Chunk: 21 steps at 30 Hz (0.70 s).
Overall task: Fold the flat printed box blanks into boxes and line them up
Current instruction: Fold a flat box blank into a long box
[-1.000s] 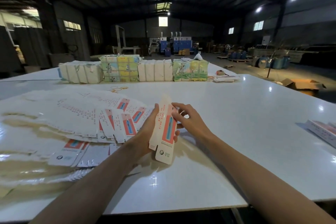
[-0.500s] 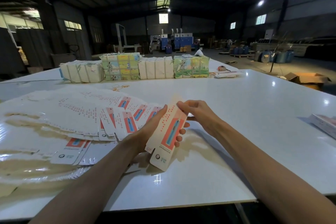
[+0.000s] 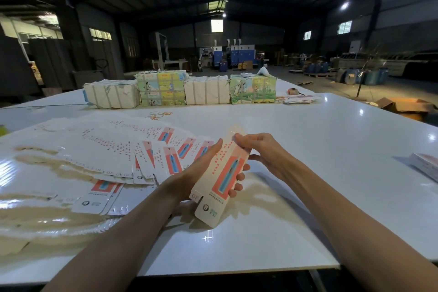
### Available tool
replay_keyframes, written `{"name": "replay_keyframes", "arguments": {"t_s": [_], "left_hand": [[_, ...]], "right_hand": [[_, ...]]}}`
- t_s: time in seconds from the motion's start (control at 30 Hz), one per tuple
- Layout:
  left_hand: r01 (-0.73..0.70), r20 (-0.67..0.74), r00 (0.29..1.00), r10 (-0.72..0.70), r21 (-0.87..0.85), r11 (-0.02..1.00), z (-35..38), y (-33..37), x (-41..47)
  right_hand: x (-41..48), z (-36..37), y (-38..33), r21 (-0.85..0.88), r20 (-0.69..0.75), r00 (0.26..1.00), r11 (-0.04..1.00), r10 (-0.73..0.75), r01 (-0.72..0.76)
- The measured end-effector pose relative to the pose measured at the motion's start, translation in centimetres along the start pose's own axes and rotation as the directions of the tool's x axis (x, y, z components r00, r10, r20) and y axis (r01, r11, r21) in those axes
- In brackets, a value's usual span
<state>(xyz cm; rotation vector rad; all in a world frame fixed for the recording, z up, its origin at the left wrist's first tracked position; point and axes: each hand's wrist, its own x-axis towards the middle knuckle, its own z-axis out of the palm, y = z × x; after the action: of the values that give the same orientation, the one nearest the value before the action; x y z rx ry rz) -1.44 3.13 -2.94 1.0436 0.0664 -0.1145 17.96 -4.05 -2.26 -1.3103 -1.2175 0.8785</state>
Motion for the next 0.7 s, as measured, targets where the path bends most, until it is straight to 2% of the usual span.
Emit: {"name": "replay_keyframes", "arguments": {"t_s": [0.07,0.17,0.37,0.5,0.57,0.63,0.7], "left_hand": [[0.036,-0.053,0.998,-0.029,0.133,0.990,-0.6,0.7,0.0],[-0.047,-0.190,0.978,0.083,0.185,0.982,-1.8,0.0,0.8],[-0.153,-0.286,0.942,0.176,0.102,0.983,-2.6,-0.8,2.6],[-0.315,-0.290,0.906,0.309,0.029,0.949,-1.7,-1.0,2.0],[-0.379,-0.277,0.891,0.360,-0.017,0.925,-0.8,-0.9,1.8],[-0.402,-0.340,0.865,0.368,-0.033,0.915,-0.4,-1.1,1.6],[-0.389,-0.445,0.810,0.383,0.083,0.918,-0.5,-1.5,1.4]], "right_hand": [[0.1,-0.2,0.0,-0.012,0.002,1.000,1.000,0.005,-0.005],[0.2,-0.3,-0.4,0.069,0.002,0.999,0.997,-0.044,0.044],[0.4,0.4,-0.2,0.274,-0.044,0.990,0.952,-0.132,0.139],[0.2,1.5,0.2,0.409,-0.056,0.993,0.904,-0.107,0.120],[-0.1,2.1,0.6,0.363,-0.001,0.994,0.926,-0.106,0.099],[-0.3,2.5,1.0,0.294,-0.003,0.990,0.946,-0.140,0.135],[-0.5,2.4,0.8,0.246,-0.062,0.984,0.953,-0.168,0.178]]}}
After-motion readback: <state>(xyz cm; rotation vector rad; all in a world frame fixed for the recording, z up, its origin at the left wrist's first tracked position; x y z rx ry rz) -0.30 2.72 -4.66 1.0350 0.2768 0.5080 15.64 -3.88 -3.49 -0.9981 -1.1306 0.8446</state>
